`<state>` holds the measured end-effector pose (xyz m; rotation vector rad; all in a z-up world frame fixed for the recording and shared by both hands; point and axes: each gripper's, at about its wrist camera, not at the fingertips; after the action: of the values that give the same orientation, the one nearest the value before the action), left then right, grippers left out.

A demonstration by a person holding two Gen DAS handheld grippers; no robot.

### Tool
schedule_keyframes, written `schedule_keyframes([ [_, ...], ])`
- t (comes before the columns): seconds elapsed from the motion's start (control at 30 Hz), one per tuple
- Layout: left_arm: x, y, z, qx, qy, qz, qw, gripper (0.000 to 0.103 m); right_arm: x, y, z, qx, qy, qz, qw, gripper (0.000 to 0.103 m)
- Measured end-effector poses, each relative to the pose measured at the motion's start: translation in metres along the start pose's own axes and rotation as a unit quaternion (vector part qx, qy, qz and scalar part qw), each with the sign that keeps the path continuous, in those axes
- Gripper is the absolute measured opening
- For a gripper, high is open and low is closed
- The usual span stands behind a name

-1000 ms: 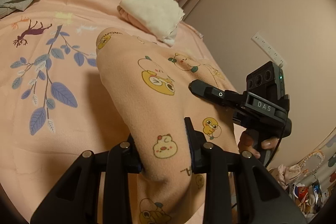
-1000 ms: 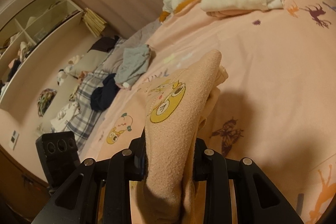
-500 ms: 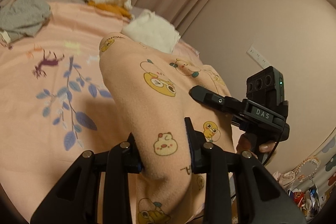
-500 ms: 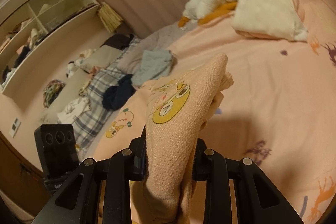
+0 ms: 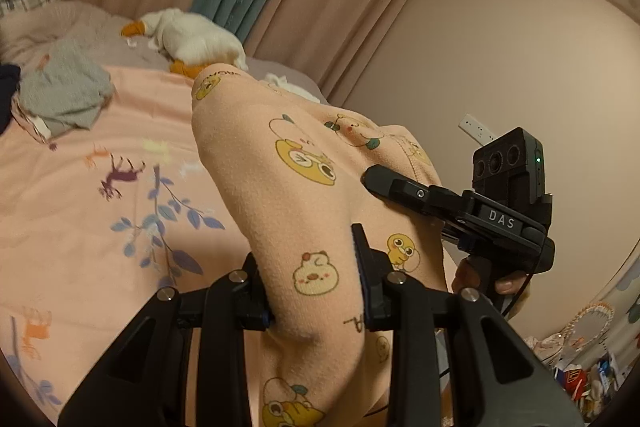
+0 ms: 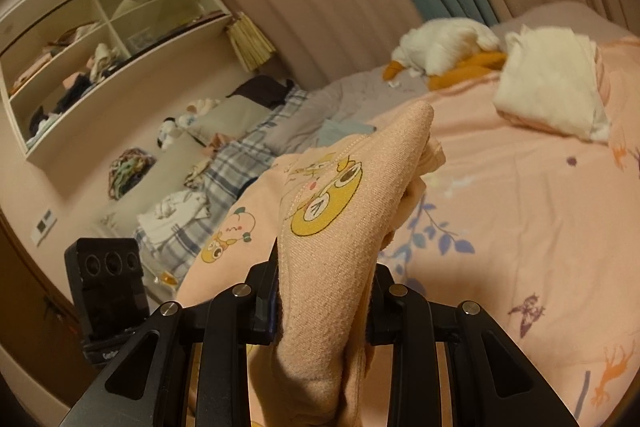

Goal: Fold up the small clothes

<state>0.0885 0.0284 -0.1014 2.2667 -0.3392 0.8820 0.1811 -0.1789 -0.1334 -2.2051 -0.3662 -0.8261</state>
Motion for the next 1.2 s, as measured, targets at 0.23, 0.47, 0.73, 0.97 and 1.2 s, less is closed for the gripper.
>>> schedule_keyframes([
  [0.23, 0.005, 0.002, -0.021, 0.017, 0.009, 0.006, 0.9998, 0.03, 0.008, -0.016, 0.002, -0.003, 0.002, -0.016, 1.0, 0.031],
  [0.47, 0.013, -0.019, -0.028, 0.023, 0.003, -0.015, 0.9996, 0.031, 0.021, -0.025, 0.017, -0.013, -0.009, -0.018, 1.0, 0.031],
  [0.73, 0.012, -0.055, -0.015, 0.064, -0.012, -0.032, 0.9974, 0.031, 0.022, -0.016, 0.059, -0.004, -0.032, -0.012, 0.999, 0.032],
  [0.97, -0.001, -0.087, 0.006, 0.092, -0.025, -0.042, 0.9945, 0.031, 0.016, -0.01, 0.088, -0.012, -0.058, -0.004, 0.998, 0.032],
  [1.2, -0.024, -0.118, 0.043, 0.117, -0.04, -0.045, 0.9913, 0.031, -0.003, 0.009, 0.118, -0.033, -0.075, -0.004, 0.997, 0.032],
])
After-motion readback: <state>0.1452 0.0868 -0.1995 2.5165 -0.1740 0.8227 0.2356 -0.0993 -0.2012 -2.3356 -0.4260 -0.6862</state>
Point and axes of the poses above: each gripper's, at about its wrist camera, not at the fingertips, and z roughly the way its jaws point, y to its right, x to its top, and after that the axes turned 13 degrees about -y, right-handed
